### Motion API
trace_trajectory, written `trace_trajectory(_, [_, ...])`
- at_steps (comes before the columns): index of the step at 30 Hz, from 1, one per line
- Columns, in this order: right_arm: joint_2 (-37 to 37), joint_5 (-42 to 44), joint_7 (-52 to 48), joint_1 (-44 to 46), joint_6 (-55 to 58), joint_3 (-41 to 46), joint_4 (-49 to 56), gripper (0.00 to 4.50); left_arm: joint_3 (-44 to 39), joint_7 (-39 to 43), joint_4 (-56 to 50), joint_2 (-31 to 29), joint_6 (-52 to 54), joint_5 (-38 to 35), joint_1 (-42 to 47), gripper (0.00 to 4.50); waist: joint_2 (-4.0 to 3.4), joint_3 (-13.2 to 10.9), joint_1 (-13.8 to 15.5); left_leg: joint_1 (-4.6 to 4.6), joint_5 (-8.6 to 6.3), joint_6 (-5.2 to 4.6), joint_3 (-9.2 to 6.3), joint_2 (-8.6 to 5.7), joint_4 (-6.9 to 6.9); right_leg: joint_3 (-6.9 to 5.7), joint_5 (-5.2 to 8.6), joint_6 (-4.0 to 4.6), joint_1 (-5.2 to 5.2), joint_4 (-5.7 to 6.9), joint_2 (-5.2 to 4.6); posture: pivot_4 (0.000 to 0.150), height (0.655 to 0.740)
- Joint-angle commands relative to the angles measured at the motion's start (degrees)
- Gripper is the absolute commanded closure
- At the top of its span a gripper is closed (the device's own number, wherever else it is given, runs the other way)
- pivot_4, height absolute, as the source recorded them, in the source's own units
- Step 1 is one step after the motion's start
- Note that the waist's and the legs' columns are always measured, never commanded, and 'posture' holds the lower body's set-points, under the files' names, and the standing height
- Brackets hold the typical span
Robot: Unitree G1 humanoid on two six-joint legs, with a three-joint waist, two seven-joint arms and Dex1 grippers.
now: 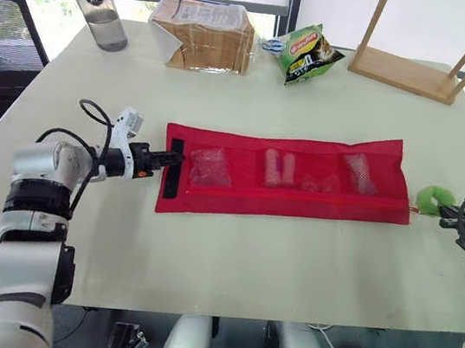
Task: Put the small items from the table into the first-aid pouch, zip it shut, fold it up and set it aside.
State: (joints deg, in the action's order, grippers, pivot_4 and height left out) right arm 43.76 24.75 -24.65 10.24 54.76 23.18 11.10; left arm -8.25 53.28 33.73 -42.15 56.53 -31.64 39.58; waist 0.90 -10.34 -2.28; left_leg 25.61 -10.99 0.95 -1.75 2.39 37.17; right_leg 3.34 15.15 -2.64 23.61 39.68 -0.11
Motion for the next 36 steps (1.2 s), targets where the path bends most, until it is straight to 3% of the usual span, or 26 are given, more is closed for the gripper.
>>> trace_trajectory(1, [-0.42, 0.71, 0.39, 0.54, -0.7, 3.55, -0.38, 4.5, -3.99, -2.62, -10.01, 1.11, -5.13, -0.34, -5.02, 3.83, 0.0, 0.0, 0.06, 0.0, 0.0, 0.0, 0.02, 0.0, 0.0, 0.03, 0.0, 0.0, -0.01, -0.01, -0.02, 0.15, 0.74])
trace_trajectory(2, [0.34, 0.78, -1.17, -0.51, -1.84, 3.64, -0.24, 4.5, -5.51, -4.17, -12.94, 1.58, -6.11, -0.61, -6.92, 3.66, 0.0, 0.0, 0.09, 0.01, 0.0, 0.0, 0.02, 0.0, 0.0, 0.03, 0.0, 0.0, 0.0, -0.01, -0.02, 0.15, 0.74])
trace_trajectory(3, [1.02, 0.85, -2.36, -1.53, -2.56, 3.87, 0.06, 3.82, -6.89, -6.0, -15.19, 2.07, -6.98, -0.54, -8.39, 3.2, 0.0, 0.0, 0.15, 0.01, 0.0, 0.0, 0.03, 0.0, 0.0, 0.04, 0.0, 0.0, 0.0, -0.02, -0.03, 0.15, 0.74])
trace_trajectory(6, [2.73, 0.57, -2.83, -4.41, -2.97, 8.24, 0.63, 2.61, -13.12, -14.52, -21.68, 4.66, -12.89, 0.27, -11.03, 1.78, 0.01, 0.0, 0.69, 0.02, 0.0, 0.0, 0.0, 0.0, 0.01, 0.01, 0.0, 0.0, -0.01, -0.03, -0.04, 0.15, 0.74])
trace_trajectory(7, [3.48, 1.19, -4.14, -6.0, -3.1, 10.35, 1.52, 2.02, -14.5, -14.52, -25.18, 5.08, -13.62, -1.05, -11.96, 1.21, 0.02, 0.0, 0.93, 0.03, 0.0, 0.0, 0.0, 0.0, 0.02, 0.01, 0.0, 0.0, -0.01, -0.02, -0.04, 0.15, 0.74])
trace_trajectory(9, [4.11, 5.68, -9.53, -9.67, -2.37, 15.33, 5.1, 1.21, -15.97, -12.89, -32.87, 5.74, -13.73, -4.71, -13.61, 0.5, 0.02, -0.01, 1.21, 0.02, 0.0, 0.0, 0.02, 0.01, 0.06, 0.04, -0.01, -0.01, -0.01, -0.01, -0.03, 0.15, 0.74])
trace_trajectory(11, [4.28, 11.7, -14.45, -13.09, 0.82, 19.07, 9.2, 0.23, -16.28, -11.36, -39.14, 6.05, -12.83, -8.01, -14.91, 0.42, 0.02, 0.0, 1.5, -0.01, 0.0, 0.0, 0.04, 0.01, 0.05, 0.05, 0.0, -0.01, -0.05, -0.04, -0.03, 0.15, 0.74])
trace_trajectory(12, [3.47, 16.0, -15.32, -14.38, 4.67, 20.43, 11.72, 0.1, -15.49, -8.86, -44.27, 5.82, -11.68, -11.22, -16.34, 0.42, 0.02, 0.0, 1.47, -0.02, 0.0, 0.0, 0.04, 0.01, 0.05, 0.04, 0.0, -0.02, -0.06, -0.04, -0.03, 0.15, 0.74])
trace_trajectory(15, [-0.74, 24.47, -12.11, -14.9, 12.75, 20.45, 16.26, 0.1, -12.81, -4.65, -55.26, 5.1, -8.84, -18.52, -18.92, 0.42, 0.14, 0.08, 1.25, -0.06, 0.0, 0.0, 0.05, 0.04, 0.03, 0.07, 0.02, -0.04, -0.1, -0.05, -0.01, 0.15, 0.74])
trace_trajectory(21, [-15.82, 30.81, 4.86, -9.31, 21.42, 18.82, 17.27, 0.1, -7.38, -3.98, -63.79, 5.98, -8.97, -23.54, -18.45, 0.42, 0.21, 0.16, 1.22, -0.22, -0.01, 0.0, 0.16, 0.18, 0.02, 0.22, 0.14, -0.2, -0.15, -0.05, 0.16, 0.15, 0.74])
trace_trajectory(25, [-26.4, 32.84, 15.89, -5.8, 24.93, 20.3, 14.58, 0.1, -4.38, -2.26, -65.42, 5.04, -10.77, -22.75, -20.1, 0.42, 0.16, 0.16, 1.26, -0.16, -0.01, 0.0, 0.28, 0.16, -0.02, 0.33, 0.11, -0.15, -0.06, -0.09, 0.14, 0.15, 0.74])
trace_trajectory(36, [-39.47, 40.54, 35.8, 4.9, 20.19, 25.24, 5.73, 0.1, -3.41, -0.82, -64.3, 3.53, -14.15, -21.73, -21.98, 0.42, 0.24, 0.23, 0.04, -0.2, -0.01, -0.01, 0.3, 0.21, -0.02, 0.33, 0.1, -0.14, -0.08, -0.1, 0.17, 0.15, 0.74])
